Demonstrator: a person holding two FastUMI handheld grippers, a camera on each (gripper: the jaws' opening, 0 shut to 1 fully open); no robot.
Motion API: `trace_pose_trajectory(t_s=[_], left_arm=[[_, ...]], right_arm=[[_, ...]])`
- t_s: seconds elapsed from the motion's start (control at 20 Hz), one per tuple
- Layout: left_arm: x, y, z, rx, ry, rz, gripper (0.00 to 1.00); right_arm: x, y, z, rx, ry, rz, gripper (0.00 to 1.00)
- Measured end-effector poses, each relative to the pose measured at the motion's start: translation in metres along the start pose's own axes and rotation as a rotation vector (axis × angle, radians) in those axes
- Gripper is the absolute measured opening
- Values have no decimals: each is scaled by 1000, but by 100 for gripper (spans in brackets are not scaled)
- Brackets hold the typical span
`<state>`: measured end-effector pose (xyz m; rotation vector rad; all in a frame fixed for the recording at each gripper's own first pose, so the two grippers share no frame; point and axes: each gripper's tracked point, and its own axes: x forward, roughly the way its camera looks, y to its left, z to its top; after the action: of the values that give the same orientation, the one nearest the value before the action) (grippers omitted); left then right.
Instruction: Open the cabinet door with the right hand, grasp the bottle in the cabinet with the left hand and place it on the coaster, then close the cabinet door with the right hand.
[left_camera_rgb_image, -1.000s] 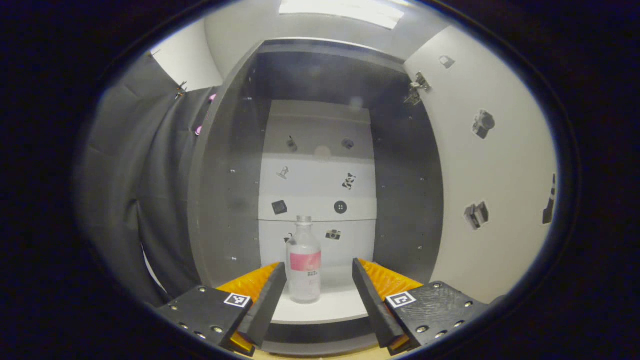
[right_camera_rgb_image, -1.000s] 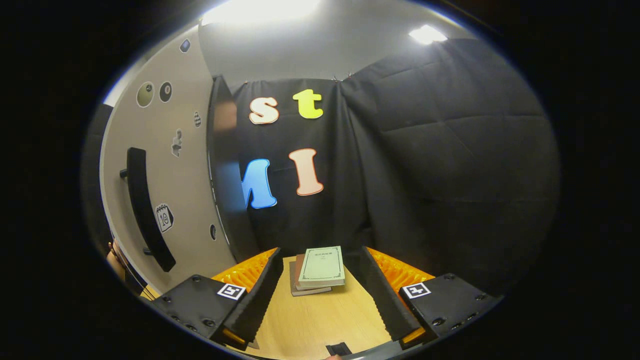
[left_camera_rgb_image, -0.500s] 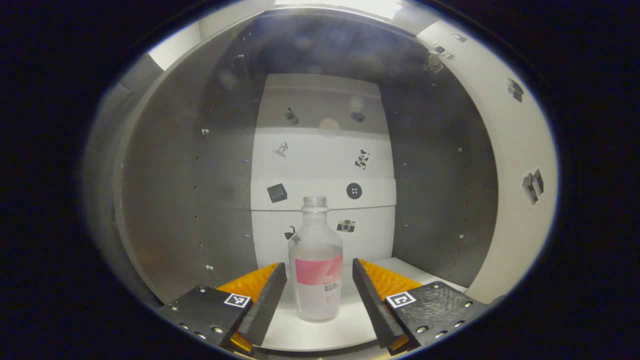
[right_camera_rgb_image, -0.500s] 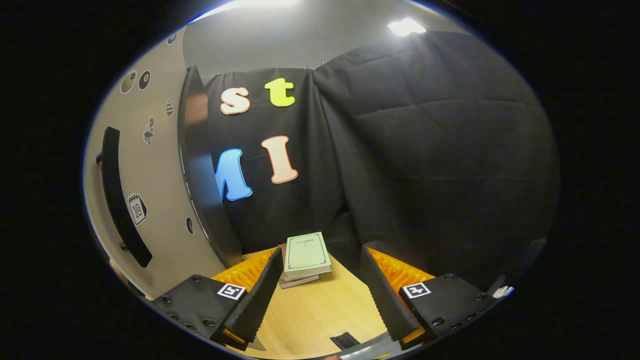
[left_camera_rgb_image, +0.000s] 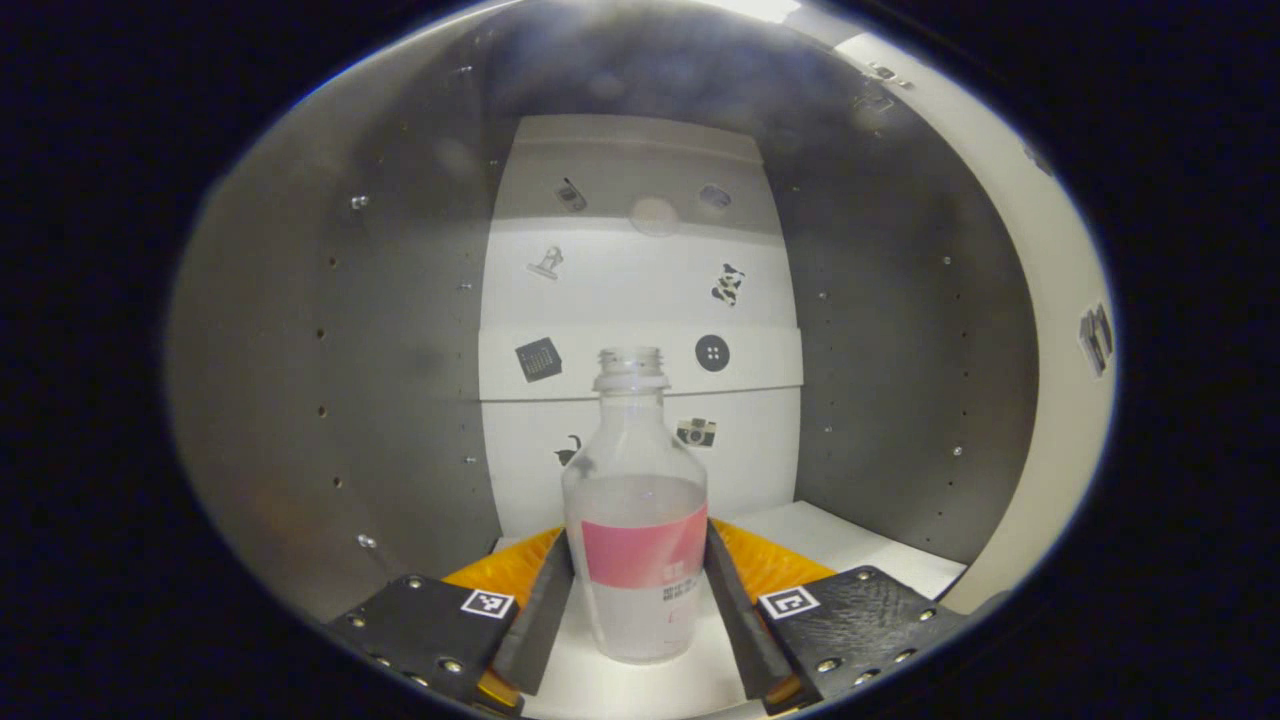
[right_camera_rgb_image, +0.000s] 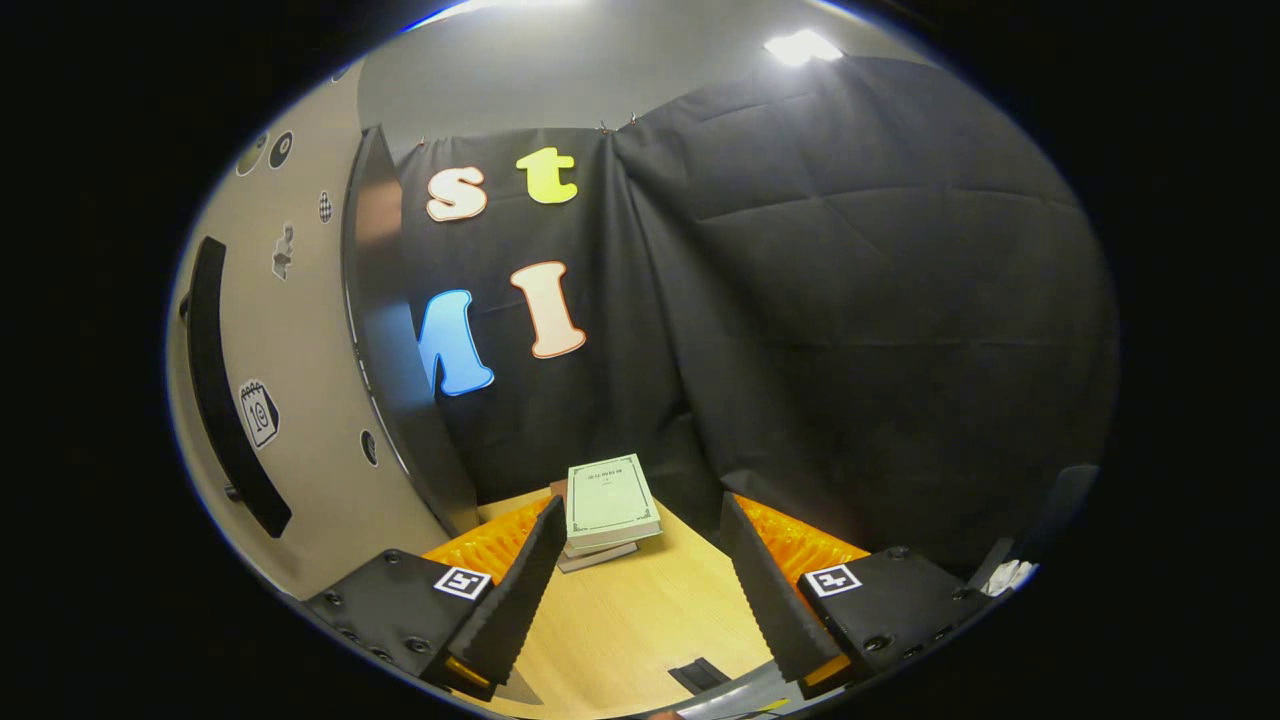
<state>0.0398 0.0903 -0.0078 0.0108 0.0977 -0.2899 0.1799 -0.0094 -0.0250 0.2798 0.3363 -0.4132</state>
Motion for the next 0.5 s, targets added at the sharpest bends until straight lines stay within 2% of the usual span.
trace_pose_trajectory(t_s=[0.3, 0.5], left_arm=[[-13, 6, 15, -20, -57, 34, 72], [-29, 12, 24, -18, -94, 59, 73]], right_arm=[[16, 7, 2, -29, 5, 49, 98], [24, 12, 1, -41, 19, 112, 98]])
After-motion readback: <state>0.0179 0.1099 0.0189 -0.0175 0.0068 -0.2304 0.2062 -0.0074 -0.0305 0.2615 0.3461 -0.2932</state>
